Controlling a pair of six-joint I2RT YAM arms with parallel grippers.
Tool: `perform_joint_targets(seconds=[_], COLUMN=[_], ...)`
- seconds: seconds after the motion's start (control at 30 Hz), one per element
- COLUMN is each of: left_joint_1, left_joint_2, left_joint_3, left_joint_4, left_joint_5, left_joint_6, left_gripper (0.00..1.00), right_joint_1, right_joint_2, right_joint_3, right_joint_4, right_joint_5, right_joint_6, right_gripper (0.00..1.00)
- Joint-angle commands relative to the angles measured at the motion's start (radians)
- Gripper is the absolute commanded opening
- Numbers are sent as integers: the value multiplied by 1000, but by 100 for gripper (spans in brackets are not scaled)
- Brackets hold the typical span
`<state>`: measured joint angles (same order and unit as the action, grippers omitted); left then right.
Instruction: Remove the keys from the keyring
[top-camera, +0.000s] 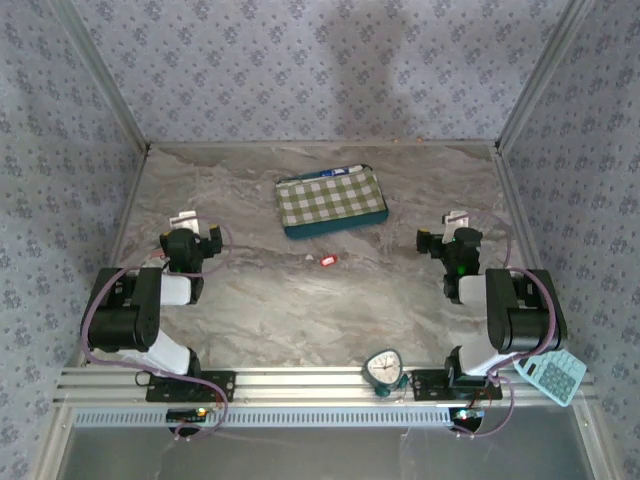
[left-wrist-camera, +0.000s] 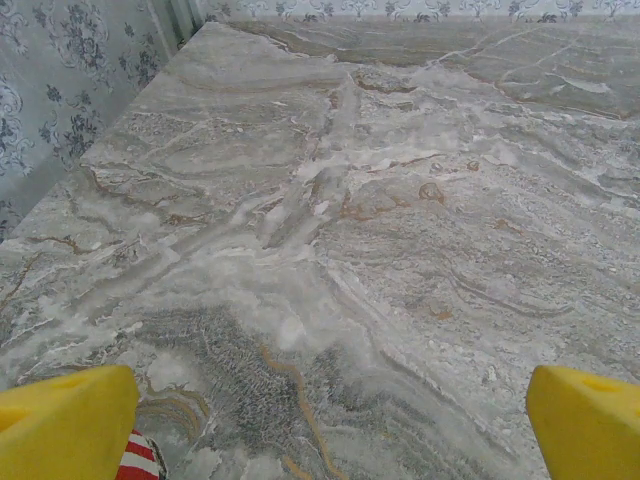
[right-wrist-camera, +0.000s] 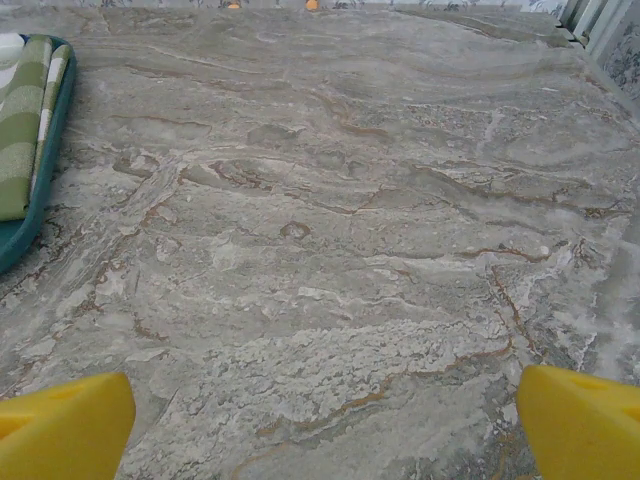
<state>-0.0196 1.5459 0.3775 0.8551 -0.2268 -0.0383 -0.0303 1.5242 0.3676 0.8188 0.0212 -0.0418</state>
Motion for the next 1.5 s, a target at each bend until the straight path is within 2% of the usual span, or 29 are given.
perform_joint_targets(seconds=[0.0,1.03,1.1,1.2,1.3,1.37,1.47], left_joint_1=[1,9,9,9,9,9,11], left_joint_2=[-11,-11,-16,-87,-146,-184,-264], left_joint_3=[17,21,19,76,147,164,195], left_joint_4=[-4,-11,-6,-164,-331,-375,-456], left_joint_5=[11,25,21,15,7,4,9], left_joint_6=[-11,-14,-15,-15,-18,-23,-118], left_gripper=[99,99,99,99,99,99,99], right_joint_1=[-4,-6,-4,2,16,15,4], right_joint_2=[1,-2,-32,-105,-185,-246,-330], right_joint_3=[23,21,49,121,146,146,174], right_joint_4=[0,1,-67,-246,-334,-356,-426], right_joint_5=[-7,-10,-2,4,28,28,-30], right_joint_6=[13,14,17,9,8,58,160], right_gripper=[100,100,100,100,100,100,100])
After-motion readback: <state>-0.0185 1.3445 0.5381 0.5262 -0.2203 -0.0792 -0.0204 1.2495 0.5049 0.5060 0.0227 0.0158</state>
